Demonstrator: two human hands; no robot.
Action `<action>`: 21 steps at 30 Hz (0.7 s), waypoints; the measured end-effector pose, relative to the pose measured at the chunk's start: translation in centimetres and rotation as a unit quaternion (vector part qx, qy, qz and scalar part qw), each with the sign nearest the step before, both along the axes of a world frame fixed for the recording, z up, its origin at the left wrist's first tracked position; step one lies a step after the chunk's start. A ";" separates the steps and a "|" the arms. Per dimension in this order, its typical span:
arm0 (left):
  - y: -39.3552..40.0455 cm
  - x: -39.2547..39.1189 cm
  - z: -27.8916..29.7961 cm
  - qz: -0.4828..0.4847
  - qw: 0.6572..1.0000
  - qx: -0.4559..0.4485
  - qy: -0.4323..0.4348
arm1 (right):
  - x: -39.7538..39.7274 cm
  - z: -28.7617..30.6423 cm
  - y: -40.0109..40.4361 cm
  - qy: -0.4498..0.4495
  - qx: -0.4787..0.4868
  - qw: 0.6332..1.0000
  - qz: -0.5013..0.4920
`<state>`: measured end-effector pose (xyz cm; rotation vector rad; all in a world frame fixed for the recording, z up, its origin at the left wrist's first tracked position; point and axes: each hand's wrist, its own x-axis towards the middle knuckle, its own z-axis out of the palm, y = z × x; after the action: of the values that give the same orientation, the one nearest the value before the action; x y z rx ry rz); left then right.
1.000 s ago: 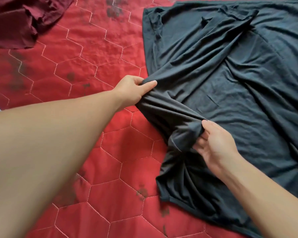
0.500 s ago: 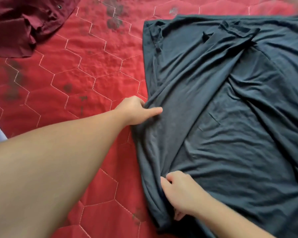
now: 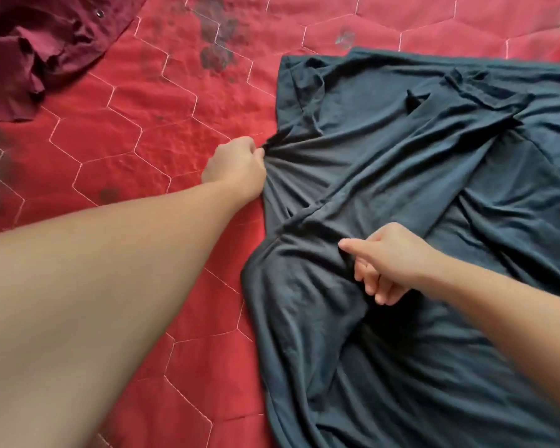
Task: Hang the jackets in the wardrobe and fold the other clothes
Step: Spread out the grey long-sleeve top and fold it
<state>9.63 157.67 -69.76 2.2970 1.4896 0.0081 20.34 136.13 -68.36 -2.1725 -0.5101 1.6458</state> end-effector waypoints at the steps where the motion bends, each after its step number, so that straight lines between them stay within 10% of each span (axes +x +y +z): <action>1: 0.5 -0.1 -0.2 0.013 1.000 0.001 -0.004 | 0.2 -0.1 0.0 0.003 0.002 1.000 -0.001; 6: -2.8 -1.4 0.0 0.046 0.988 -0.043 -0.141 | -0.2 0.2 -0.2 -0.034 0.018 0.999 -0.001; 10: -11.4 -5.3 1.5 -0.115 0.973 -0.014 -0.199 | -1.3 0.7 -1.4 -0.089 0.077 0.993 -0.023; 14: -19.5 -10.0 2.2 -0.324 0.936 -0.019 -0.139 | -4.8 0.9 -6.9 -0.357 0.211 0.909 0.035; 21: -27.3 -16.7 3.5 -0.439 0.889 0.077 -0.107 | -8.5 3.7 -26.1 -0.394 0.268 0.826 0.302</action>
<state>-7.09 130.32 -66.26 2.7777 0.2576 0.1237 11.82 110.02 -64.63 -2.2401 -1.7934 0.5431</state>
